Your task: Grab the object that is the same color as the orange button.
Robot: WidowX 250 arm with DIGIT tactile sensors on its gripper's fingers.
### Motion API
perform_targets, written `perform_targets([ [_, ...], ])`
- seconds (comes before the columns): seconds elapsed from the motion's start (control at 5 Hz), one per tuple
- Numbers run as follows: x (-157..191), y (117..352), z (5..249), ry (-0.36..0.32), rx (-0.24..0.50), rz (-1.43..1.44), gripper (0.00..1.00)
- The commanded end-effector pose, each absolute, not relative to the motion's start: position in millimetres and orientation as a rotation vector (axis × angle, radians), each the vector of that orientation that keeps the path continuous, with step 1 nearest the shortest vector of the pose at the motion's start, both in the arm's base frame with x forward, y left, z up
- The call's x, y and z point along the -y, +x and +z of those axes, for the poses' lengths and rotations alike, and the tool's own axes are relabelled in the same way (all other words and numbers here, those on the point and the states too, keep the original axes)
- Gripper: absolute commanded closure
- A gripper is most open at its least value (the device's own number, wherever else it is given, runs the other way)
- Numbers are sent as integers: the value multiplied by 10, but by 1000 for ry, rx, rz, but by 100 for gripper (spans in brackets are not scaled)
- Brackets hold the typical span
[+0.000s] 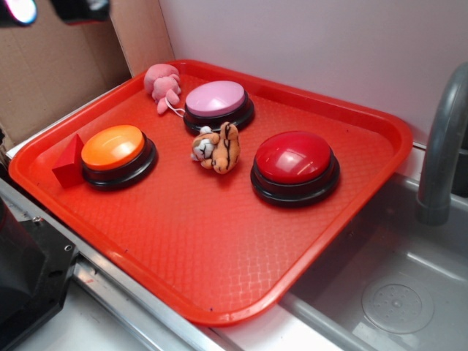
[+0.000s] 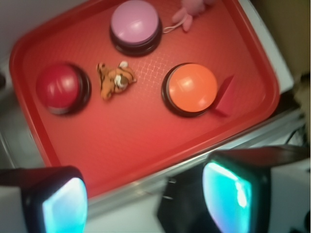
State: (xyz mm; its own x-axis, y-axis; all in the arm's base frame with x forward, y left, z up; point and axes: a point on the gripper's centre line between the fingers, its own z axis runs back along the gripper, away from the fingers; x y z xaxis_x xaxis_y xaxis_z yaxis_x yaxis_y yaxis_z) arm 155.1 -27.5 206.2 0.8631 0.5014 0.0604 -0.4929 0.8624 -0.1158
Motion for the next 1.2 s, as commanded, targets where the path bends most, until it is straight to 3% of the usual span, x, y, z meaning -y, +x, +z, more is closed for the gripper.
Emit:
perform_targets([
  [0.0, 184, 2157, 1552, -116, 165, 1018, 0],
  [0.4, 91, 2541, 815, 33, 192, 1496, 0],
  [0.6, 166, 2600, 514, 68, 198, 1494, 0],
  [0.8, 146, 2658, 330, 64, 162, 1480, 0],
  [1.0, 179, 2658, 298, 46, 174, 1448, 0],
])
